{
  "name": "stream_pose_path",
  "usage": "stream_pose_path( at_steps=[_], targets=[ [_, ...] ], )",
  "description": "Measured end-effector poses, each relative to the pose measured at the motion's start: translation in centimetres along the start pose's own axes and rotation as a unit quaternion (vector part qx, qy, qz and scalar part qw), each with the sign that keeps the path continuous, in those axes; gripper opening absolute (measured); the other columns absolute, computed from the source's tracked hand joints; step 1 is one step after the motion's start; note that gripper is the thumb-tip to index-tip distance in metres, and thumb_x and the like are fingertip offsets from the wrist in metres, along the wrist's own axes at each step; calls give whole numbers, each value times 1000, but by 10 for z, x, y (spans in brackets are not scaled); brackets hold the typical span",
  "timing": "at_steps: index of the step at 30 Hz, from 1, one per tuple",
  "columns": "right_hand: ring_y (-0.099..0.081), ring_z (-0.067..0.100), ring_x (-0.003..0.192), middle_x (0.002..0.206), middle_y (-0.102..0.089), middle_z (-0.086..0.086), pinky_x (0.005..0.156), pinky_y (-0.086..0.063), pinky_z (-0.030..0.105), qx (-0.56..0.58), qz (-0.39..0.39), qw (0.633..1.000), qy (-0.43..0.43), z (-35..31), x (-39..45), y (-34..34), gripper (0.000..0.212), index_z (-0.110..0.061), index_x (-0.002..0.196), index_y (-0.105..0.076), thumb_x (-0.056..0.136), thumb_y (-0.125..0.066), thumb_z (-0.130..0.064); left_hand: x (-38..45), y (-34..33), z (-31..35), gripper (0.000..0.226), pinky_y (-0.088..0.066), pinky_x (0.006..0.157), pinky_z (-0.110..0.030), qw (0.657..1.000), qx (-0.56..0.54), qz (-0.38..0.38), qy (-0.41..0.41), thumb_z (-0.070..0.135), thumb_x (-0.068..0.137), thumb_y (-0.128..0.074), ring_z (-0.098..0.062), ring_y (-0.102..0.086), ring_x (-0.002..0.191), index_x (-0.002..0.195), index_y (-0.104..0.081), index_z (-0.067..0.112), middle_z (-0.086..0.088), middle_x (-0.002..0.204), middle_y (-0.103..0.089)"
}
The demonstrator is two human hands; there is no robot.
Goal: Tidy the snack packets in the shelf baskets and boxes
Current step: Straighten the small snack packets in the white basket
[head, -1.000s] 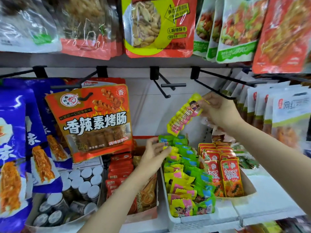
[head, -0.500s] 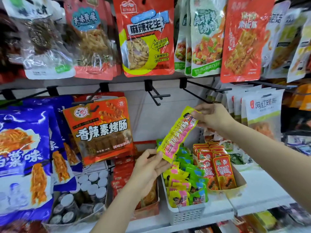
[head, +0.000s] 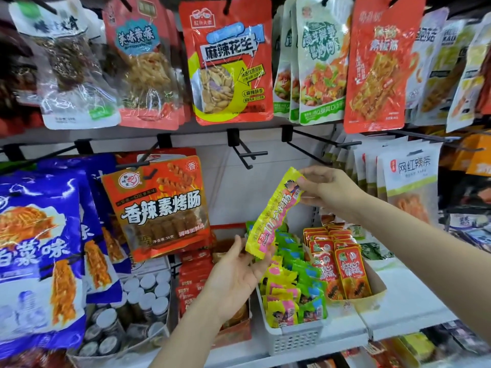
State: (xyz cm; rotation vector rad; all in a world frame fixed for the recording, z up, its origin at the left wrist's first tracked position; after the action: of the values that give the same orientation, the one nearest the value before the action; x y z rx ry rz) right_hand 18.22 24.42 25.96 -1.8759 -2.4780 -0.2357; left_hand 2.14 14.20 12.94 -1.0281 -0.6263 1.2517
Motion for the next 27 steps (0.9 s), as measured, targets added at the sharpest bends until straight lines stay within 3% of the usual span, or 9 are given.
stream_pose_path(
  at_steps=[4,7,9,14,18,22,25,27],
  targets=[
    [-63,28,97,106,-58,18,90,-57,37,81,-29,996,-16,9,2,-2,9,-7,102,-63,94,-59,-5,-1,-1,5,40,-59,74,-24,999,29,8,-22,7,87,-63,-24,-66,97,123,-59,-11,-27,126,-59],
    [-66,21,86,100,-60,14,80,-59,31,61,-48,994,-74,21,-2,0,26,-6,112,-65,99,-53,-25,-1,6,10,41,-58,78,-21,984,151,40,-87,4,76,-69,-19,-70,97,116,-63,-7,-18,114,-68],
    [-72,26,89,99,-71,13,72,-59,27,76,-76,989,-105,27,-6,-2,38,-7,115,-66,97,-51,-37,-2,9,15,45,-56,77,-19,958,246,68,-132,8,70,-74,-17,-71,98,114,-65,2,-13,108,-73],
    [-73,24,93,105,-73,14,71,-60,26,18,-29,997,-70,26,-4,7,32,-5,119,-65,87,-66,-4,-7,8,19,59,-54,80,-19,914,350,52,-196,7,65,-83,-15,-68,109,121,-65,15,-1,116,-72],
    [-73,22,90,100,-75,12,69,-60,25,21,-9,997,-68,26,-2,8,32,-8,117,-66,87,-66,-1,-8,6,18,64,-54,81,-20,909,361,37,-207,-12,68,-79,-16,-67,111,123,-64,16,1,118,-72],
    [-73,23,91,99,-75,15,71,-61,28,33,-9,998,-54,24,0,6,37,-12,122,-63,87,-66,0,-8,8,22,63,-55,81,-21,900,376,44,-214,-13,70,-78,-17,-66,113,122,-65,22,1,119,-71],
    [-73,21,92,99,-75,13,72,-61,28,43,-10,998,-50,23,1,4,39,-14,124,-59,88,-64,1,-7,6,19,68,-57,82,-30,939,289,29,-187,9,73,-82,-25,-65,115,133,-54,25,-8,124,-68],
    [-73,20,93,99,-75,11,71,-60,25,59,-22,997,-42,20,0,2,33,-7,121,-61,89,-62,2,-3,5,11,56,-59,84,-38,982,161,30,-98,34,86,-67,-31,-64,116,137,-50,19,-15,128,-65]
  ],
)
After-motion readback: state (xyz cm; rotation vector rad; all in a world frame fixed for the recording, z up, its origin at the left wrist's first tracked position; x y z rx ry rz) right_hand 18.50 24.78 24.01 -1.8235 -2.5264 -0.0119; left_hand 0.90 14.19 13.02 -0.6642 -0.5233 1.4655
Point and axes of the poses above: each hand's wrist, its own x-axis towards the middle knuckle, its own y-axis out of the back of the hand, z = x × y, the point moved 7 cm from there along x, towards the middle knuckle
